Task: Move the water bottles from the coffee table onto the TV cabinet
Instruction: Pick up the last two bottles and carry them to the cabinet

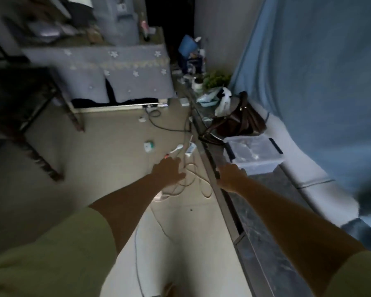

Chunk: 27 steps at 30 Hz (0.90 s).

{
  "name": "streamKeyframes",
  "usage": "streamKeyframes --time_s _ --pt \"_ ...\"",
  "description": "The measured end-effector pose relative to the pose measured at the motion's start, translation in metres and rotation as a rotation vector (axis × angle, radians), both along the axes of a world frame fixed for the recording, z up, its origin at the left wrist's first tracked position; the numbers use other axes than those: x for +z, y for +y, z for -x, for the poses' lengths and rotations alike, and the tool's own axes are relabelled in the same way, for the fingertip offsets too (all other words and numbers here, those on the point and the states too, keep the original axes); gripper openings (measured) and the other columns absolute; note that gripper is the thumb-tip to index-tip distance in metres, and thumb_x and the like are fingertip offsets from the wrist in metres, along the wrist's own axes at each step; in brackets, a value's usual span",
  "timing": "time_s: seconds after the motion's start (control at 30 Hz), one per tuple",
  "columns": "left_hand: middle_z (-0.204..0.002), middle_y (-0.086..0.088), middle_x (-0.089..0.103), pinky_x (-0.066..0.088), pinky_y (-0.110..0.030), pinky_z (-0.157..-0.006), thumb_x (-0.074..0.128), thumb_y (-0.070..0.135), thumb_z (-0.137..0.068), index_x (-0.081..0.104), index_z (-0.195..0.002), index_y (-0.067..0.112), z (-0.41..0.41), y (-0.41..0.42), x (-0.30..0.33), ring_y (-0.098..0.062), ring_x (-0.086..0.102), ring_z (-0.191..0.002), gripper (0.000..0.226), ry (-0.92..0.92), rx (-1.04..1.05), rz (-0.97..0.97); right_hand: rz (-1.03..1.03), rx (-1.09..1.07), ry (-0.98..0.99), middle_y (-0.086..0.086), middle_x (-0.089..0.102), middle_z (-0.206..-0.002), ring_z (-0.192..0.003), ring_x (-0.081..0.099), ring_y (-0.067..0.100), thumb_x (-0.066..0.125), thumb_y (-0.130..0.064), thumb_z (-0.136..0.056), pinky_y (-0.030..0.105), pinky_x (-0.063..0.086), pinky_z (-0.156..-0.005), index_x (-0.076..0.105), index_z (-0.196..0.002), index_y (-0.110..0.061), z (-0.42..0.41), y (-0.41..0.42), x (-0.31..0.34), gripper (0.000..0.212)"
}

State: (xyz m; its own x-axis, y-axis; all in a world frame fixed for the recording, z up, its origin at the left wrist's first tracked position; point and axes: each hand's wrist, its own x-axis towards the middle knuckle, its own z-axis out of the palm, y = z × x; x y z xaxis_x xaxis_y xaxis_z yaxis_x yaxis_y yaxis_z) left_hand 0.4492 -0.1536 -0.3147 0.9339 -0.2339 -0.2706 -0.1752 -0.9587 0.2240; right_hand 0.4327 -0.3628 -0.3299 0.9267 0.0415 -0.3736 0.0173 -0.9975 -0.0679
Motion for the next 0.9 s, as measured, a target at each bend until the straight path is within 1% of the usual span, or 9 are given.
streamKeyframes --time_s 0.1,0.23,0.33,0.47,0.6,0.7,0.8,0.9 --pt "-0.132 -0.012 0.049 0.041 -0.040 -0.099 0.054 0.047 -0.091 0.040 -0.137 0.018 0.022 0.060 0.000 -0.029 0.046 -0.123 0.055 0.020 0.177 -0.008 -0.002 0.196 0.001 0.014 0.048 -0.135 -0.127 0.045 0.033 0.051 -0.031 -0.093 0.045 0.040 -0.104 0.042 -0.135 -0.014 -0.011 0.067 -0.003 0.046" --pt "-0.137 -0.011 0.045 0.038 -0.041 -0.103 0.052 0.046 -0.093 0.036 -0.141 0.019 0.052 0.137 0.007 -0.029 0.041 -0.129 0.057 0.019 0.362 -0.027 0.011 0.367 -0.017 0.012 0.043 -0.137 -0.128 0.042 0.032 0.051 -0.034 -0.093 0.046 0.036 -0.104 0.038 -0.138 -0.017 -0.012 0.159 0.003 0.049" --pt "-0.139 -0.010 0.044 0.039 -0.042 -0.103 0.050 0.047 -0.094 0.035 -0.142 0.020 0.071 0.197 0.015 -0.028 0.042 -0.130 0.058 -0.002 0.454 -0.052 -0.002 0.476 -0.060 0.011 0.045 -0.136 -0.127 0.043 0.030 0.050 -0.031 -0.095 0.044 0.036 -0.104 0.041 -0.136 -0.017 -0.012 0.228 0.011 0.045" --pt "-0.139 -0.009 0.045 0.043 -0.044 -0.102 0.050 0.047 -0.094 0.036 -0.142 0.020 0.092 0.279 0.021 -0.027 0.044 -0.129 0.057 -0.034 0.546 -0.061 -0.002 0.578 -0.082 0.011 0.044 -0.136 -0.128 0.043 0.029 0.049 -0.030 -0.095 0.044 0.035 -0.103 0.039 -0.139 -0.017 -0.008 0.320 0.021 0.047" --pt "-0.143 -0.009 0.043 0.041 -0.043 -0.105 0.051 0.046 -0.093 0.037 -0.143 0.021 0.106 0.356 0.032 -0.028 0.044 -0.130 0.057 -0.051 0.604 -0.035 -0.009 0.629 -0.083 0.011 0.044 -0.137 -0.127 0.043 0.029 0.049 -0.031 -0.096 0.045 0.038 -0.104 0.038 -0.141 -0.016 -0.008 0.403 0.028 0.049" --pt "-0.139 -0.009 0.047 0.043 -0.043 -0.101 0.052 0.045 -0.093 0.039 -0.141 0.022 0.119 0.420 0.043 -0.027 0.046 -0.126 0.055 -0.071 0.652 -0.033 -0.021 0.673 -0.091 0.011 0.043 -0.138 -0.127 0.043 0.030 0.048 -0.029 -0.096 0.045 0.037 -0.104 0.037 -0.142 -0.017 -0.002 0.471 0.036 0.049" --pt "-0.136 -0.009 0.047 0.043 -0.043 -0.100 0.052 0.043 -0.093 0.041 -0.139 0.020 0.133 0.474 0.054 -0.028 0.044 -0.127 0.052 -0.098 0.734 -0.023 -0.025 0.738 -0.092 0.011 0.042 -0.140 -0.129 0.041 0.030 0.047 -0.030 -0.096 0.045 0.035 -0.106 0.037 -0.142 -0.017 0.007 0.531 0.041 0.049" --pt "-0.139 -0.009 0.045 0.042 -0.044 -0.102 0.053 0.044 -0.093 0.039 -0.141 0.020 0.146 0.524 0.059 -0.028 0.042 -0.129 0.055 -0.114 0.810 -0.014 -0.013 0.820 -0.110 0.010 0.042 -0.139 -0.130 0.041 0.030 0.047 -0.031 -0.097 0.045 0.034 -0.107 0.037 -0.143 -0.018 0.014 0.590 0.049 0.049"
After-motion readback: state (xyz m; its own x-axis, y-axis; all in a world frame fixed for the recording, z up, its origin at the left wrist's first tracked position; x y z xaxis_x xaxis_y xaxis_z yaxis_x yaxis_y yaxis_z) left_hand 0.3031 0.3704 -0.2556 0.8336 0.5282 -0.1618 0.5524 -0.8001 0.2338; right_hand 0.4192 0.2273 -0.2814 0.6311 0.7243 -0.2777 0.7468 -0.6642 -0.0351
